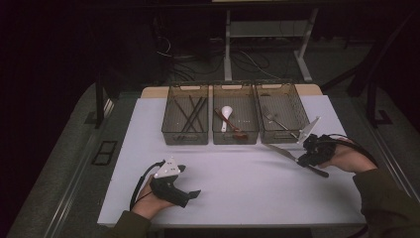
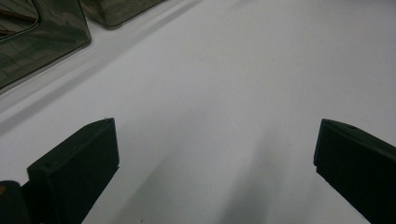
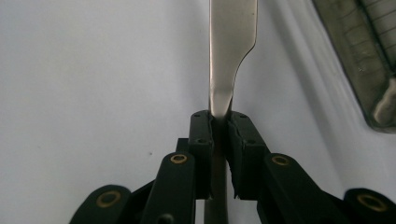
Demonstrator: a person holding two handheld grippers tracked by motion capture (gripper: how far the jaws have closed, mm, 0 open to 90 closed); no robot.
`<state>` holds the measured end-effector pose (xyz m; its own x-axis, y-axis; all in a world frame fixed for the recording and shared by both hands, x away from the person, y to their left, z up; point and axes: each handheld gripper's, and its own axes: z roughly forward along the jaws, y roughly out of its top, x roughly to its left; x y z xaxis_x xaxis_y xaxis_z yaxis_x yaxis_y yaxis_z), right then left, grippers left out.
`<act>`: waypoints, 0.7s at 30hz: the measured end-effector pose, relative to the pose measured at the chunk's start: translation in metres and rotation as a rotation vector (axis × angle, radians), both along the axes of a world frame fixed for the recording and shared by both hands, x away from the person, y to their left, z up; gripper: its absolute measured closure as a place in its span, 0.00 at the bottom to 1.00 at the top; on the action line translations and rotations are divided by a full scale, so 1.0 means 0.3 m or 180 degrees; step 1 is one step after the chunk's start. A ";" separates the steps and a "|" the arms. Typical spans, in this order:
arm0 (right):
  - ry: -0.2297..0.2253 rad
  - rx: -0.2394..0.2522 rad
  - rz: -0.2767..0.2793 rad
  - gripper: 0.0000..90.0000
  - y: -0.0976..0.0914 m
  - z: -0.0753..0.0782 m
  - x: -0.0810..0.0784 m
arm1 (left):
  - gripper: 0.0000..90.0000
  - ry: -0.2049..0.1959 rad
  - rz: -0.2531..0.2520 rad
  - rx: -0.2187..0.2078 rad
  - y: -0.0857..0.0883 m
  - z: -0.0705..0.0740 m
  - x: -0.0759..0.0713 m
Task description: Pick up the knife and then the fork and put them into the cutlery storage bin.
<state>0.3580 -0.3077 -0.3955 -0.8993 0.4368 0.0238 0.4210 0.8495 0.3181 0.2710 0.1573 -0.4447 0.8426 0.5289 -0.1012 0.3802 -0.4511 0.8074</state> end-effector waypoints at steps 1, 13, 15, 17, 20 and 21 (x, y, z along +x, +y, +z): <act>-0.0024 0.0073 -0.0016 0.88 -0.007 0.006 -0.002 | 0.00 0.0001 -0.0001 0.0001 0.000 0.000 0.000; -0.0343 0.0913 -0.0406 0.88 -0.073 0.087 -0.038 | 0.00 0.0001 0.0009 -0.0043 0.001 0.001 0.000; -0.0439 0.1015 -0.0474 0.88 -0.080 0.100 -0.040 | 0.00 -0.0014 0.0010 -0.0042 0.003 0.002 0.000; -0.0493 0.1130 -0.0564 0.88 -0.086 0.109 -0.041 | 0.00 -0.0010 0.0018 -0.0041 0.005 0.001 0.003; -0.0549 0.1308 -0.0708 0.88 -0.095 0.116 -0.039 | 0.00 -0.0011 0.0022 -0.0079 0.008 0.002 0.004; -0.0564 0.1361 -0.0755 0.88 -0.097 0.117 -0.037 | 0.00 -0.0012 0.0023 -0.0091 0.007 0.003 0.004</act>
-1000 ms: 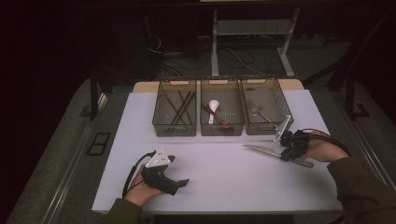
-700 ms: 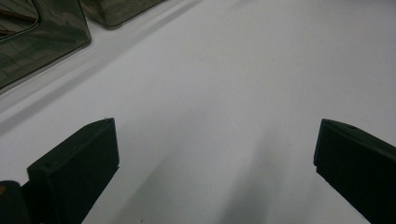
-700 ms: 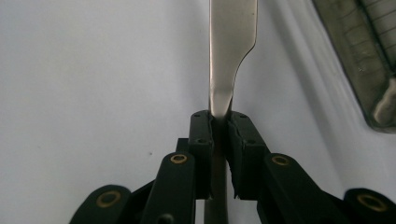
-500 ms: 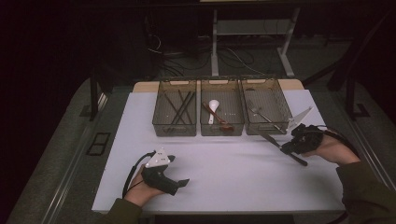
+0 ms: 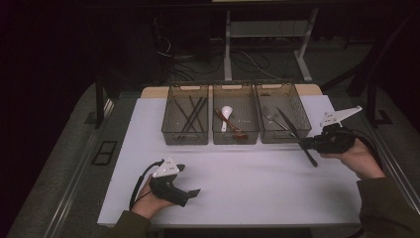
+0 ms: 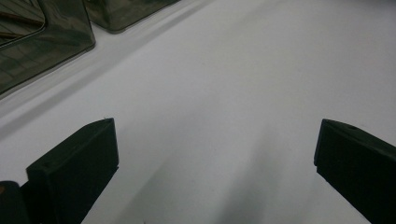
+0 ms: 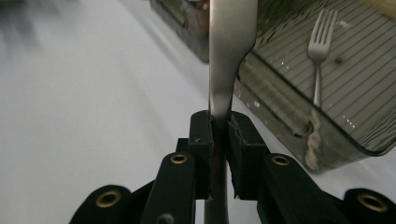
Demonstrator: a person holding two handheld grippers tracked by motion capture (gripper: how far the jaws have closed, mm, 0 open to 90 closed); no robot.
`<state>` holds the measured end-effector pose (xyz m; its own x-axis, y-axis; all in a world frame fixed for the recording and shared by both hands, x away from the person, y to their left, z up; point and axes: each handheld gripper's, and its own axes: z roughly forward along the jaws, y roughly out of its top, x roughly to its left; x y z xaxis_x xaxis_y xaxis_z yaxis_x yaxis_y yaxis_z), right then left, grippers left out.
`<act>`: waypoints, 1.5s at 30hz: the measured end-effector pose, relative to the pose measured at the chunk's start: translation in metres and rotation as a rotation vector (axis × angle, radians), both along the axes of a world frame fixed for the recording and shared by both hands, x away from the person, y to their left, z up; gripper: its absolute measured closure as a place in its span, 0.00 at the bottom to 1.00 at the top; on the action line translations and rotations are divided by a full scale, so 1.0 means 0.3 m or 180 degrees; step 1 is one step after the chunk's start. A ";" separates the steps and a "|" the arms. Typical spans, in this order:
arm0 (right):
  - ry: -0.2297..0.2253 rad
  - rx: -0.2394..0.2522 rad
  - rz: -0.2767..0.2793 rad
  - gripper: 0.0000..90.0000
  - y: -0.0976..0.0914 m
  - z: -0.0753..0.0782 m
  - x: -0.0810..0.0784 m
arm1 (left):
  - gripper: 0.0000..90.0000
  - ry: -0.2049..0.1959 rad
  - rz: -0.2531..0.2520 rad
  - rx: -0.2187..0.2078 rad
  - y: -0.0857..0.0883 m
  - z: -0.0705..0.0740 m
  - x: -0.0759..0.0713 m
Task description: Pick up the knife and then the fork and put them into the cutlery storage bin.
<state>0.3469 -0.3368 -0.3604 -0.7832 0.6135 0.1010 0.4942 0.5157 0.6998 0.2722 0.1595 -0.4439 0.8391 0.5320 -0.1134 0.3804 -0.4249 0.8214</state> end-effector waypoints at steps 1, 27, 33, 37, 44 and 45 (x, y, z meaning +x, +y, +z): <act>-0.0012 0.0029 -0.0054 0.88 -0.003 0.002 0.003 | 0.00 0.0001 0.0001 -0.0005 0.000 0.000 0.000; -0.0475 0.0812 -0.0797 0.88 -0.030 0.111 0.116 | 0.00 -0.0001 0.0015 -0.0020 -0.002 0.001 -0.001; -0.0538 0.0823 -0.0888 0.88 -0.015 0.136 0.158 | 0.00 0.0001 0.0017 -0.0025 -0.002 0.002 -0.001; -0.0548 0.0793 -0.0944 0.88 -0.005 0.138 0.190 | 0.00 0.0004 0.0017 -0.0024 -0.002 0.002 0.000; -0.0498 0.0719 -0.1074 0.88 -0.001 0.123 0.248 | 0.00 0.0003 0.0014 -0.0022 -0.003 0.002 -0.001; -0.0489 0.0697 -0.1093 0.88 -0.001 0.120 0.255 | 0.00 0.0004 0.0011 -0.0023 -0.003 0.002 -0.001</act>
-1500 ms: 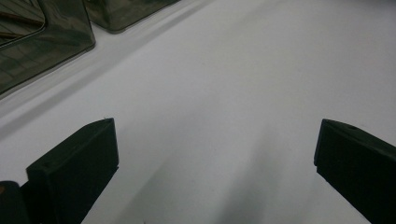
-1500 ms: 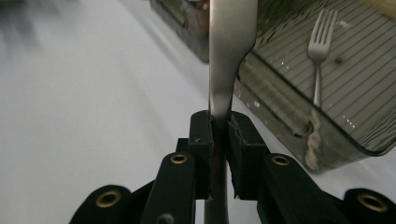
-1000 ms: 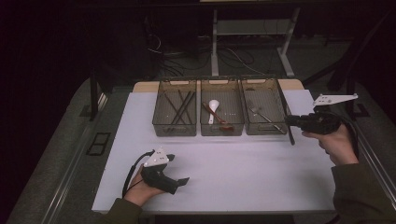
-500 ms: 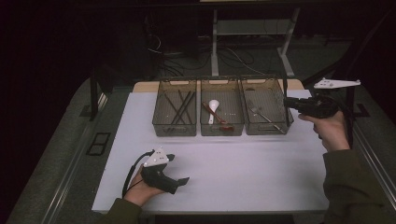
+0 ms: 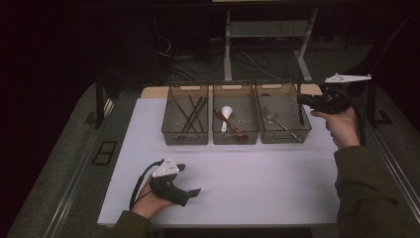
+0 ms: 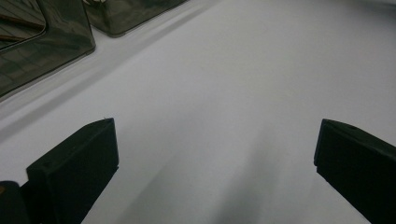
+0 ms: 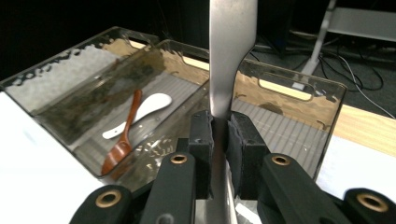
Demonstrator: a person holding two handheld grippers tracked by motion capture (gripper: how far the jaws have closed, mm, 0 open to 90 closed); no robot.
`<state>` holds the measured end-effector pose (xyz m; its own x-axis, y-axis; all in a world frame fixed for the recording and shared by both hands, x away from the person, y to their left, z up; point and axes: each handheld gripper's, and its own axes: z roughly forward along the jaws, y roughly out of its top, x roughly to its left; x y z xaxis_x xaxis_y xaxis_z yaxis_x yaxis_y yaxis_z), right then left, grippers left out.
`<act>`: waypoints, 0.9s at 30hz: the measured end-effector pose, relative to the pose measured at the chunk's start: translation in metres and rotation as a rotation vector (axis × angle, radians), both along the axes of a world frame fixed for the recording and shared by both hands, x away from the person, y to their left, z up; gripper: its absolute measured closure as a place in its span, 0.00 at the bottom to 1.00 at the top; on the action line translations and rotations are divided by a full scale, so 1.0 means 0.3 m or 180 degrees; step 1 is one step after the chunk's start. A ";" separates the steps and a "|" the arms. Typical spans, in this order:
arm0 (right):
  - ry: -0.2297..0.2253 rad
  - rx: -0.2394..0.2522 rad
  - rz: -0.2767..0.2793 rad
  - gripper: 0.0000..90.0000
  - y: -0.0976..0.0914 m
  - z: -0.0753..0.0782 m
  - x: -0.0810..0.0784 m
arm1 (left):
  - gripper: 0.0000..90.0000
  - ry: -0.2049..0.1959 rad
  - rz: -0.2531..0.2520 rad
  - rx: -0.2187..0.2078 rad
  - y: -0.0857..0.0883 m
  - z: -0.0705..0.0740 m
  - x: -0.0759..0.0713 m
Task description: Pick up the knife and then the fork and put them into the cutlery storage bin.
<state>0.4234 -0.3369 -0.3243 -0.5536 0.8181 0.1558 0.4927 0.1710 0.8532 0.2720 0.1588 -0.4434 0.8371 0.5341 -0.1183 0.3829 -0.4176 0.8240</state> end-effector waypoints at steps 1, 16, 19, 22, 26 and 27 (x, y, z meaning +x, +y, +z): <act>0.0016 -0.0013 -0.0008 0.88 0.000 -0.004 0.007 | 0.00 0.0000 0.0002 0.0001 0.000 0.000 0.000; 0.0370 -0.0277 -0.0079 0.88 0.000 -0.084 0.078 | 0.00 -0.0002 0.0002 0.0003 0.000 0.000 0.000; 0.0457 -0.0331 -0.0085 0.88 0.005 -0.100 0.088 | 0.00 -0.0002 0.0001 0.0004 0.001 0.000 0.000; 0.0554 -0.0401 -0.0078 0.88 0.010 -0.117 0.098 | 0.00 -0.0001 -0.0001 0.0006 0.001 0.001 0.000; 0.0656 -0.0495 -0.0053 0.88 0.017 -0.137 0.112 | 0.00 -0.0002 -0.0003 0.0009 0.000 0.000 0.000; 0.0689 -0.0511 -0.0050 0.88 0.019 -0.141 0.115 | 0.00 -0.0002 -0.0003 0.0008 0.000 0.000 0.000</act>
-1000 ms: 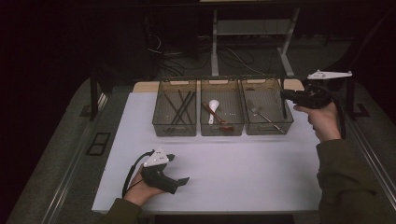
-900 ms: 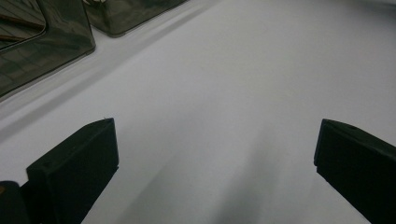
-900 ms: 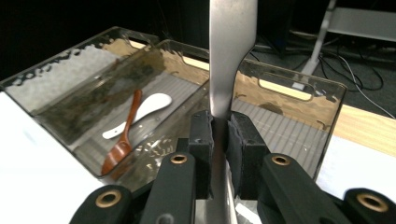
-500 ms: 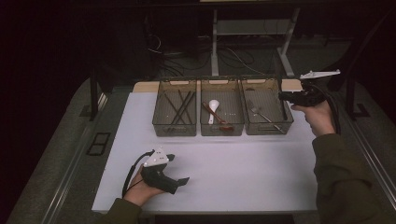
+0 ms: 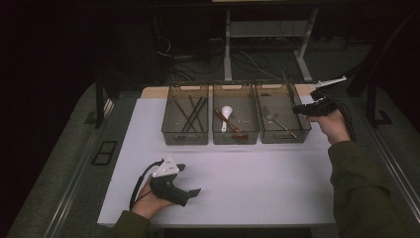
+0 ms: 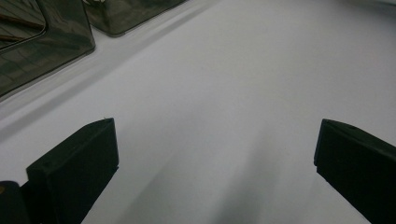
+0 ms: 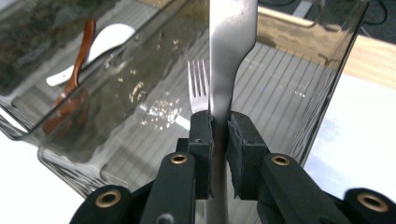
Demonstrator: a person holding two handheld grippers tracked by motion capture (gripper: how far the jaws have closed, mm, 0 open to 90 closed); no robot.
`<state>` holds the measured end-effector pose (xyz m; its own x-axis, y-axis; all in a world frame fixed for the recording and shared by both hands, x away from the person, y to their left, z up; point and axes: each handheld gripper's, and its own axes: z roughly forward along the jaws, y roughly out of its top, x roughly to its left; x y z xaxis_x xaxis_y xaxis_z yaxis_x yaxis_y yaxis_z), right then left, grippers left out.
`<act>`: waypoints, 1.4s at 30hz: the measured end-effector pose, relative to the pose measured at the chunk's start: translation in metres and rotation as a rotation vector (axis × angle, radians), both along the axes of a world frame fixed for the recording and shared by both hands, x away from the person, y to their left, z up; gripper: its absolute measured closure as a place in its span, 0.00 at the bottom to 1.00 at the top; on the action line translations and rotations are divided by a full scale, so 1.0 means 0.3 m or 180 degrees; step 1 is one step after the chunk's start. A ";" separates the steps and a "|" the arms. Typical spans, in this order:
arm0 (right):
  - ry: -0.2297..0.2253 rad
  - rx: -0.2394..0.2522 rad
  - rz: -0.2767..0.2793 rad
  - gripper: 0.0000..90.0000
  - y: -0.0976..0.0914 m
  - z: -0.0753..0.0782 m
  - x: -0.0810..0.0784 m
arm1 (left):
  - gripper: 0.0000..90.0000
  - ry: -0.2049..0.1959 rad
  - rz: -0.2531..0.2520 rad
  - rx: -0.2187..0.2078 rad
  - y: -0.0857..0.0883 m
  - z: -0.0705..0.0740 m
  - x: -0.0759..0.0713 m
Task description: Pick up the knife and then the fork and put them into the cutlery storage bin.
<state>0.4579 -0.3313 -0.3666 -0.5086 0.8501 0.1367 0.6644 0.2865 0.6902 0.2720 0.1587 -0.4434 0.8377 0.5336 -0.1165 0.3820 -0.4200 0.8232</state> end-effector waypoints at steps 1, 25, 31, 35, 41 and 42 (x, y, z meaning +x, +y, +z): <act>0.0031 -0.0021 0.0005 0.88 0.002 -0.004 0.003 | 0.00 0.0000 0.0000 0.0002 0.000 0.000 0.000; 0.0434 -0.0459 0.0174 0.88 0.075 -0.078 0.069 | 0.00 -0.0002 -0.0024 0.0016 -0.004 -0.001 0.000; 0.0516 -0.0643 0.0217 0.87 0.113 -0.099 0.084 | 0.00 0.0004 -0.0021 0.0014 -0.005 -0.001 -0.001; 0.0579 -0.0644 0.0186 0.83 0.124 -0.113 0.092 | 0.00 0.0007 -0.0026 0.0020 -0.005 -0.001 -0.001; 0.0517 -0.0547 0.0130 0.70 0.117 -0.101 0.084 | 0.00 0.0007 -0.0029 0.0024 -0.006 -0.001 -0.002; 0.0491 -0.0531 0.0122 0.69 0.115 -0.096 0.081 | 0.00 0.0005 -0.0029 0.0026 -0.006 -0.001 -0.002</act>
<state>0.4823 -0.2968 -0.3954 -0.5248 0.8479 0.0745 0.7448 0.4152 0.5224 0.2713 0.1568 -0.4438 0.8424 0.5268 -0.1136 0.3795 -0.4302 0.8190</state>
